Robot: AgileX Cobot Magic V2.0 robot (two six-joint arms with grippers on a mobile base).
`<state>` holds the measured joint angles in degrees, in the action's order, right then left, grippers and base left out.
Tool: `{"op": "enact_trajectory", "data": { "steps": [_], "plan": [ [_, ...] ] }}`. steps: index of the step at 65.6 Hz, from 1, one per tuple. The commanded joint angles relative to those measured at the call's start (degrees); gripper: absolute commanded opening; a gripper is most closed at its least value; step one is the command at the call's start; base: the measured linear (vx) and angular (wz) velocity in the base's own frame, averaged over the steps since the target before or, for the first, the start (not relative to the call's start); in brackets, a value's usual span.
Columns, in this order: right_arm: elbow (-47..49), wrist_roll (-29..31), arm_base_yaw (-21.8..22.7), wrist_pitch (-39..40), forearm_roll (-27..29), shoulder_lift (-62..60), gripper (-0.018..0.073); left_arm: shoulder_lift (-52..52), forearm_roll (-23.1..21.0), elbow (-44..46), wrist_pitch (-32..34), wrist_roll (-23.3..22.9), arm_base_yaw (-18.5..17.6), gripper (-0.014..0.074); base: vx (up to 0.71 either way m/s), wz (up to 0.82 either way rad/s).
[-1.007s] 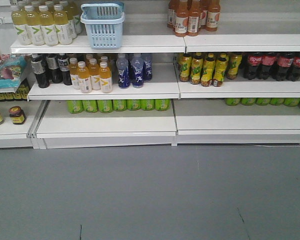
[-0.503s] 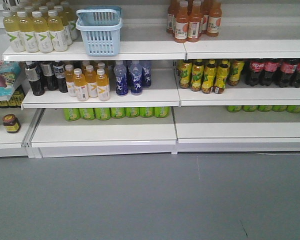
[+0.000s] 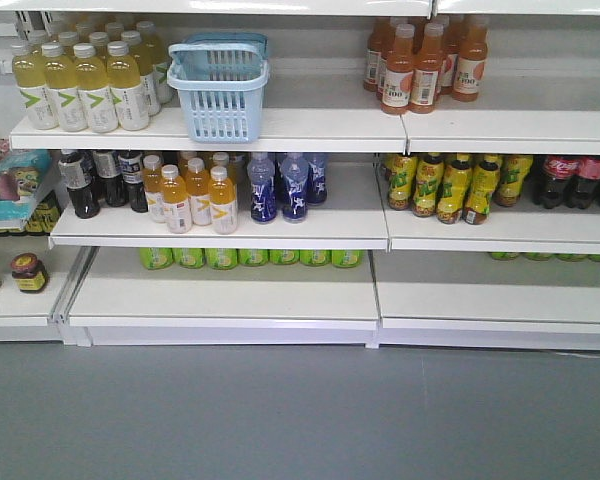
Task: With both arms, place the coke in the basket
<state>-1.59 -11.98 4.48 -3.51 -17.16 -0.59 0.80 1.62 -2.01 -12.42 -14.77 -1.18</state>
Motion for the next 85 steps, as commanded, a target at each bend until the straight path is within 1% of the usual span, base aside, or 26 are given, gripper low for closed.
{"op": "enact_trajectory", "data": {
  "steps": [1,25,85],
  "plan": [
    [-0.44,0.51,-0.04,3.88,-0.62,-0.75,-0.0002,0.65,0.03,1.89,4.11,-0.13,0.07,-0.0006,0.28,0.1],
    [-0.44,0.51,-0.04,3.93,-0.62,-0.75,-0.0002,0.65,0.03,1.89,4.11,-0.13,0.07,-0.0006,0.28,0.07],
    [-0.44,0.51,-0.04,3.82,-0.62,-0.75,-0.0002,0.65,0.03,1.89,4.11,-0.13,0.07,-0.0006,0.24,-0.03]
  ]
}}
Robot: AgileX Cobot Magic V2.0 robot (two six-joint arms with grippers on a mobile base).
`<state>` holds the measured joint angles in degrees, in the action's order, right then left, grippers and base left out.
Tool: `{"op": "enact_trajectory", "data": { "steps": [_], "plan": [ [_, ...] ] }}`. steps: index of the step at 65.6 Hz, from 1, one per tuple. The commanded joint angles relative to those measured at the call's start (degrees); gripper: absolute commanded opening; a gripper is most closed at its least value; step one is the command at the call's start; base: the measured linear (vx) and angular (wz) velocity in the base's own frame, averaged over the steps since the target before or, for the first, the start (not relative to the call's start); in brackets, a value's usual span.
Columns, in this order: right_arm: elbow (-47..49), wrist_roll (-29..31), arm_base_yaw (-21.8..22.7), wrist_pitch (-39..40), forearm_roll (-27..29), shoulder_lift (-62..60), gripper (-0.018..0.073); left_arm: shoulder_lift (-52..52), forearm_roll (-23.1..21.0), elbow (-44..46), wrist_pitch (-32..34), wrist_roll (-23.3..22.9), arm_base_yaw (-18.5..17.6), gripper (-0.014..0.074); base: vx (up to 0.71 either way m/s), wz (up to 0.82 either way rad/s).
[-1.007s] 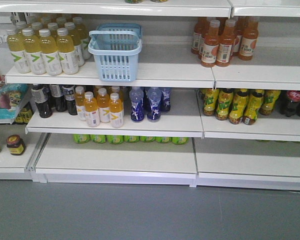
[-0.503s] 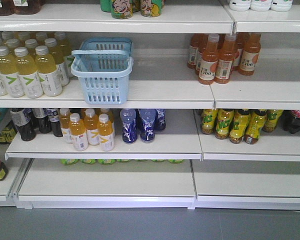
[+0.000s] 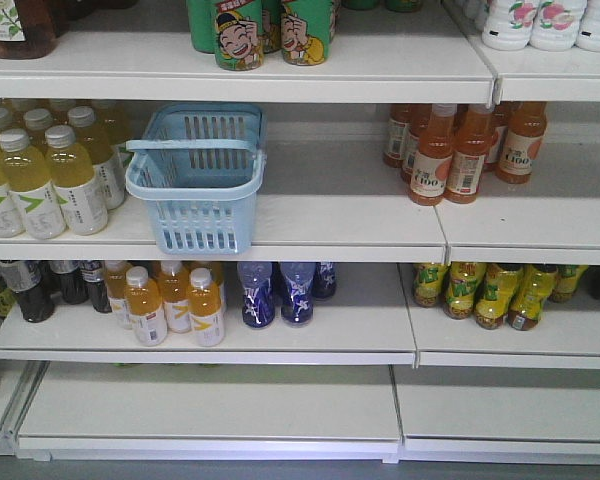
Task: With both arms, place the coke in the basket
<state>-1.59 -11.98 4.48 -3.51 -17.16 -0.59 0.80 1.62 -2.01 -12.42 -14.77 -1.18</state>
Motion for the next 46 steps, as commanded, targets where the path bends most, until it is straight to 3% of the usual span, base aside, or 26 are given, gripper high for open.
{"op": "enact_trajectory", "data": {
  "steps": [1,46],
  "plan": [
    [-0.44,0.51,-0.04,3.82,-0.62,-0.75,-0.0002,0.65,0.03,1.89,4.11,-0.13,0.07,-0.0006,0.2,0.02],
    [-0.44,0.51,-0.04,3.82,-0.62,-0.75,-0.0002,0.65,0.03,1.89,4.11,-0.13,0.07,-0.0006,0.15,0.0]
  ]
}}
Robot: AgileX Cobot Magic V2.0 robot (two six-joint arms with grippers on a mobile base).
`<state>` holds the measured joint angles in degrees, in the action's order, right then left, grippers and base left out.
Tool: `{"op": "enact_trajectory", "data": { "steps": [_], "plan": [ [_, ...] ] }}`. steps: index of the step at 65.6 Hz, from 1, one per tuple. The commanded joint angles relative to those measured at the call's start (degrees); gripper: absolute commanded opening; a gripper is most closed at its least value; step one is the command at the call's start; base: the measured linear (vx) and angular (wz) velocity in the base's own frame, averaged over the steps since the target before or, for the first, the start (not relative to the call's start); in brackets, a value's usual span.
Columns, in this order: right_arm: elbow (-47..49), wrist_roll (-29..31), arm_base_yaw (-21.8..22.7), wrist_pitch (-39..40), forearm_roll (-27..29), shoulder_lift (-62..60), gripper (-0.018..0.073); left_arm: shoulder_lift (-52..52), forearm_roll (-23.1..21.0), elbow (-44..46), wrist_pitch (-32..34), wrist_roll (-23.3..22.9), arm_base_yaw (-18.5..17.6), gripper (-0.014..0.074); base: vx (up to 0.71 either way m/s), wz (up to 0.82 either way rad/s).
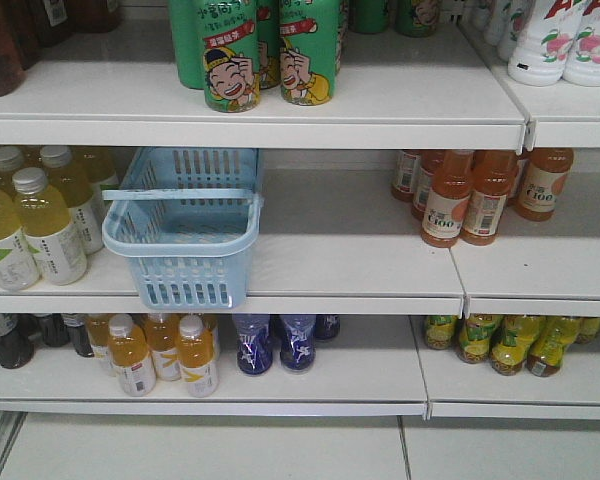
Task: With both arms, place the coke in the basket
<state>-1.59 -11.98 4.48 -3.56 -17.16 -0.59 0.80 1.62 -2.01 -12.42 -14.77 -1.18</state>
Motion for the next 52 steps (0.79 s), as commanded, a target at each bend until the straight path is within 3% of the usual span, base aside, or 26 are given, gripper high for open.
{"op": "enact_trajectory", "data": {
  "steps": [1,52],
  "plan": [
    [-0.44,0.51,-0.04,3.87,-0.62,-0.75,-0.0002,0.65,0.03,1.89,4.11,-0.13,0.07,-0.0006,0.06,-0.02],
    [-0.44,0.51,-0.04,3.87,-0.62,-0.75,-0.0002,0.65,0.03,1.89,4.11,-0.13,0.07,-0.0006,0.0,0.0]
  ]
}}
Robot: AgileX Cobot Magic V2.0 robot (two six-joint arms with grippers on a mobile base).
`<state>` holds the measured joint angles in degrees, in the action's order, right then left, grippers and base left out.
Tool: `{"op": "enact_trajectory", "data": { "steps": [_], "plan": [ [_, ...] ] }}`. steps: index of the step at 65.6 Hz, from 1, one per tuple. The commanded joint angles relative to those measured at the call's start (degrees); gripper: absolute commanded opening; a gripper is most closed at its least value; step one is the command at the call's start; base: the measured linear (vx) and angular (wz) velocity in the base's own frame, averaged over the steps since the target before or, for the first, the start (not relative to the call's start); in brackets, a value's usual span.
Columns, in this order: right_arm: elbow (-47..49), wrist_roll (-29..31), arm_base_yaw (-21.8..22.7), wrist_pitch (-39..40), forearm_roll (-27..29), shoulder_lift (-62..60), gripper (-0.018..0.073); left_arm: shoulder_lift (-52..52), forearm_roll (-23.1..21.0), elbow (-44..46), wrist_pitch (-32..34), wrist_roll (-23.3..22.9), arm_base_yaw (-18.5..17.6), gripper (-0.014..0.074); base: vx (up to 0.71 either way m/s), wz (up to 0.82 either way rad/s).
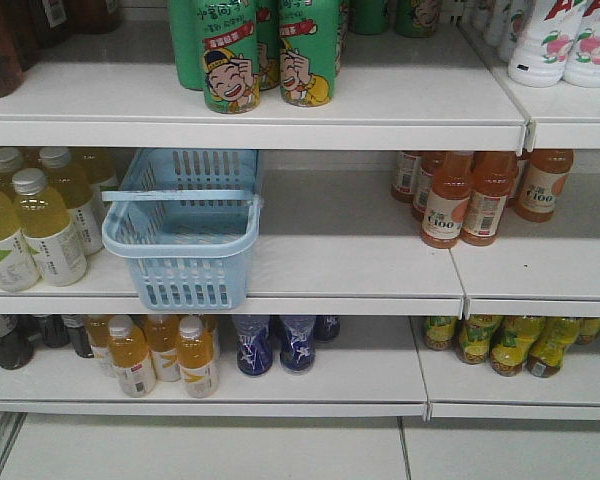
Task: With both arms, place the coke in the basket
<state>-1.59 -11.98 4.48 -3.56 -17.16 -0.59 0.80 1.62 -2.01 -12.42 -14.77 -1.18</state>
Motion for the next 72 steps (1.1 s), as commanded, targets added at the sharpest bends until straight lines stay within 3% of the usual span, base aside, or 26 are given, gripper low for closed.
{"op": "enact_trajectory", "data": {
  "steps": [1,72],
  "plan": [
    [-0.44,0.51,-0.04,3.87,-0.62,-0.75,-0.0002,0.65,0.03,1.89,4.11,-0.13,0.07,-0.0006,0.0,0.0],
    [-0.44,0.51,-0.04,3.87,-0.62,-0.75,-0.0002,0.68,0.04,1.89,4.63,0.13,0.07,-0.0006,0.0,0.0]
  ]
}}
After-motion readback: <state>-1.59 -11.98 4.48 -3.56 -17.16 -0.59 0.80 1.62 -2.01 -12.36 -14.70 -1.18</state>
